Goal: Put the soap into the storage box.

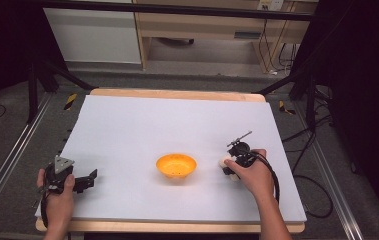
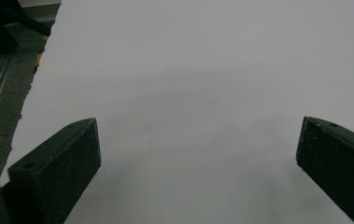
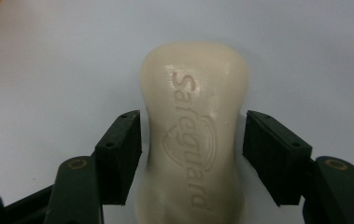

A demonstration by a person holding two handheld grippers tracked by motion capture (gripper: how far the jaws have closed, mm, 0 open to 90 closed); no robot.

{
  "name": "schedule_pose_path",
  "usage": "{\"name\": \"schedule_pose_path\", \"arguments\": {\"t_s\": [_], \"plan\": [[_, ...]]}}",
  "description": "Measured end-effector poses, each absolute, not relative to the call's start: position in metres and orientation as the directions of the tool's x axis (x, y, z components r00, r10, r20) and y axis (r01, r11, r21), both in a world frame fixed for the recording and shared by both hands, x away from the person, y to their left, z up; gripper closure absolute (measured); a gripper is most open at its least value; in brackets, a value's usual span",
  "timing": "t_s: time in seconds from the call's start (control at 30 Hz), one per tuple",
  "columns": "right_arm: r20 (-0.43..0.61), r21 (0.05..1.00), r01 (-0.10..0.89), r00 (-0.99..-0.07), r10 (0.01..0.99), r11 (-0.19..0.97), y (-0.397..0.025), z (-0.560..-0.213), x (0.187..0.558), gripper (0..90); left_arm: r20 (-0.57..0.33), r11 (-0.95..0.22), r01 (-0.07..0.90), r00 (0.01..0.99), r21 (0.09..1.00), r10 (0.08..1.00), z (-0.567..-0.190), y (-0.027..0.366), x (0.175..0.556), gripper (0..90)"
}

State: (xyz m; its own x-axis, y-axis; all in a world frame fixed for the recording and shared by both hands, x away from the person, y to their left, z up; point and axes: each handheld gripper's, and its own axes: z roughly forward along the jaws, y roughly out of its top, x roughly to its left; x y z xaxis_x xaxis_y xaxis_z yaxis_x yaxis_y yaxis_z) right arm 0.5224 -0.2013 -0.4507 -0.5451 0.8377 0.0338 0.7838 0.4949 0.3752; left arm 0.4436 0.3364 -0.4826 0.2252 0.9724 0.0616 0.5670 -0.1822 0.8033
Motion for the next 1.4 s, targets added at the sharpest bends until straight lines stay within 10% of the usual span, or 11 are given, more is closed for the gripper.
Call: {"name": "schedule_pose_path", "arguments": {"t_s": [1.4], "plan": [[0.017, 0.403, 0.732, -0.606, 0.795, 0.549, -0.206, -0.442, 0.519, 49.6, 0.052, -0.168, 0.562, 0.217, 0.810, 0.975, -0.483, 0.338, 0.443, 0.0]]}}
